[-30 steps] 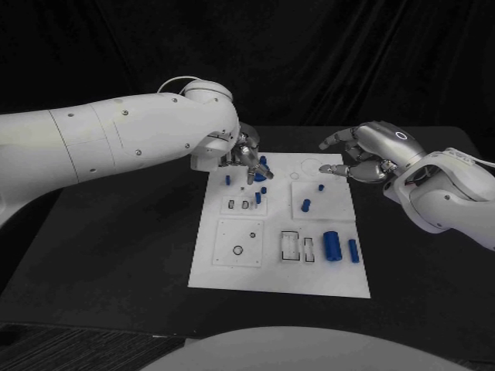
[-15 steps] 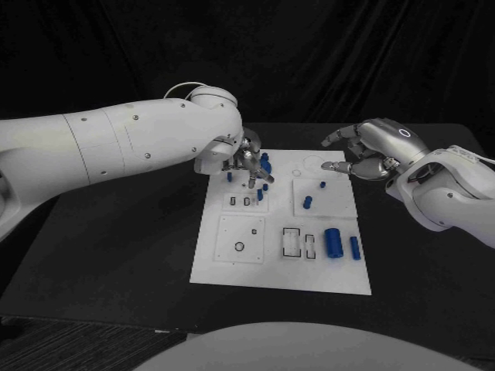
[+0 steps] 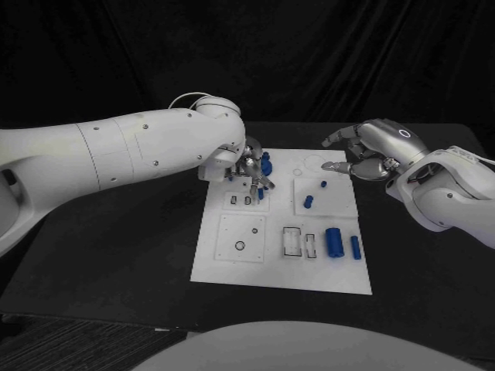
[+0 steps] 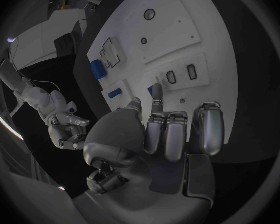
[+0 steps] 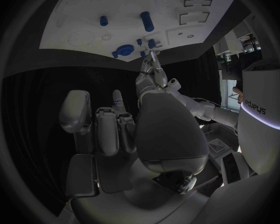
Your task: Assemble the parts on the task board
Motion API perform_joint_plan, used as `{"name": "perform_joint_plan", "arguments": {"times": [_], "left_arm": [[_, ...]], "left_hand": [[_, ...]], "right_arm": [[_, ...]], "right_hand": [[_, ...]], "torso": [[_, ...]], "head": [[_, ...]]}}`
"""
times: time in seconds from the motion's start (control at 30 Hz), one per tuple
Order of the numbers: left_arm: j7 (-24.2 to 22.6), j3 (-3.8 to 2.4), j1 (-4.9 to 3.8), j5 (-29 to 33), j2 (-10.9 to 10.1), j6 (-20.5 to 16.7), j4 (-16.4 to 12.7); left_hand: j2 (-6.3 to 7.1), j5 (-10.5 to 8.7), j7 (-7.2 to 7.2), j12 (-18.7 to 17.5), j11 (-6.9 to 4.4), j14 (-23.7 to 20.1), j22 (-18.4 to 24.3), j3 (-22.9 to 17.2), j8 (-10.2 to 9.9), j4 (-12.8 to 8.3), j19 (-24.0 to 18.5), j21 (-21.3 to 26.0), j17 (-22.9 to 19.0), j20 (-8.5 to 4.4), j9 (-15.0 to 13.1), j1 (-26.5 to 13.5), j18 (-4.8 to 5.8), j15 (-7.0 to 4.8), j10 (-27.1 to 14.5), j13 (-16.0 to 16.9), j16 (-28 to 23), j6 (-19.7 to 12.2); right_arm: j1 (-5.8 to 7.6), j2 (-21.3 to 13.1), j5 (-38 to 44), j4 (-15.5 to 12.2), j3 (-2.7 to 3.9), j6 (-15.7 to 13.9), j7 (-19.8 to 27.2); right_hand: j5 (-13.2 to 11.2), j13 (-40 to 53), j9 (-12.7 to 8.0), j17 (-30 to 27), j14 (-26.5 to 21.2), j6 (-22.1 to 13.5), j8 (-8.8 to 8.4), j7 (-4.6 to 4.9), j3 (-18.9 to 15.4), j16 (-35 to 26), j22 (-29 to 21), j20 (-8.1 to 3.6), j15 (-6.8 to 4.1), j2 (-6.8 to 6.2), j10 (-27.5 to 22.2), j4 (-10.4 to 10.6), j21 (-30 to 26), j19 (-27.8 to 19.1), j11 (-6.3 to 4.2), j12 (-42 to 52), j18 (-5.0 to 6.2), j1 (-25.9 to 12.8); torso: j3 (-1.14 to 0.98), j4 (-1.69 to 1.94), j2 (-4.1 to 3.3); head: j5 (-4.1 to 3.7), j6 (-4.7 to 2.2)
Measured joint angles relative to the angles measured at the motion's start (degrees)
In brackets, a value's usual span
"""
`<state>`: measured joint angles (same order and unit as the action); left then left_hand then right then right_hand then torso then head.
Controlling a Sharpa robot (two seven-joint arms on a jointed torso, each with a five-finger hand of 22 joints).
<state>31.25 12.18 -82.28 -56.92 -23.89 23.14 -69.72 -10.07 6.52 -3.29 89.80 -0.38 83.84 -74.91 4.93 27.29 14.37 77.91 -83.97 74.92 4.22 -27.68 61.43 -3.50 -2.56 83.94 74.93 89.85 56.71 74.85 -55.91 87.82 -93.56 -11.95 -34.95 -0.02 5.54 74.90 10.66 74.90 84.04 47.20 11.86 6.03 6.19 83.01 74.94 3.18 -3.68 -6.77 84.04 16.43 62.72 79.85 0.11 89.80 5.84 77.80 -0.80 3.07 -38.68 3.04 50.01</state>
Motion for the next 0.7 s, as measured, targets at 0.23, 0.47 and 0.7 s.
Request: {"name": "perform_joint_plan", "arguments": {"times": [0.23,0.47,0.7], "left_arm": [[-0.1,0.01,0.64,0.0,0.3,-0.1,0.4],[-0.4,0.00,0.91,0.0,0.5,-0.3,0.9],[-0.6,-0.01,1.16,0.0,0.8,-0.7,1.5]], "left_hand": [[0.00,0.35,-0.16,0.0,0.00,0.0,0.0,-0.5,-0.4,-0.5,-0.2,0.2,0.0,-0.21,-0.3,0.0,0.00,0.00,0.0,0.0,0.0,-0.2],[0.00,0.57,-0.51,0.0,0.14,0.0,0.0,-0.9,-1.8,-0.9,-0.4,0.6,0.0,0.01,-0.6,0.0,0.00,0.00,0.1,0.0,0.0,-0.5],[0.00,0.57,-0.71,0.0,0.40,0.2,0.0,-1.2,-2.7,-1.2,-0.8,0.6,0.0,0.00,-0.6,0.0,-0.01,0.21,0.0,0.0,0.0,-0.7]], "right_arm": [[-0.19,0.1,0.0,0.1,0.00,0.0,0.0],[-0.26,0.1,0.0,0.2,0.00,0.0,0.0],[-0.31,0.1,0.0,0.2,0.00,0.0,0.0]], "right_hand": [[0.0,0.0,0.0,0.0,0.0,0.0,0.00,0.00,0.0,0.0,0.0,0.00,0.00,0.00,0.0,0.0,0.0,0.0,0.00,0.0,0.00,0.0],[0.0,0.0,0.0,0.0,0.0,0.0,0.00,0.00,0.0,0.0,0.0,0.00,0.00,0.00,0.0,0.0,0.0,0.0,0.00,0.0,0.00,0.0],[0.0,0.0,0.0,0.0,0.0,0.0,0.00,0.00,0.0,0.0,0.0,0.00,0.00,0.00,0.0,0.0,0.0,0.0,-0.01,0.0,-0.01,0.0]], "torso": [[0.08,-0.01,0.05],[0.04,0.00,0.12],[-0.02,-0.04,0.13]], "head": [[0.04,0.00],[-0.26,0.01],[-0.28,0.01]]}}
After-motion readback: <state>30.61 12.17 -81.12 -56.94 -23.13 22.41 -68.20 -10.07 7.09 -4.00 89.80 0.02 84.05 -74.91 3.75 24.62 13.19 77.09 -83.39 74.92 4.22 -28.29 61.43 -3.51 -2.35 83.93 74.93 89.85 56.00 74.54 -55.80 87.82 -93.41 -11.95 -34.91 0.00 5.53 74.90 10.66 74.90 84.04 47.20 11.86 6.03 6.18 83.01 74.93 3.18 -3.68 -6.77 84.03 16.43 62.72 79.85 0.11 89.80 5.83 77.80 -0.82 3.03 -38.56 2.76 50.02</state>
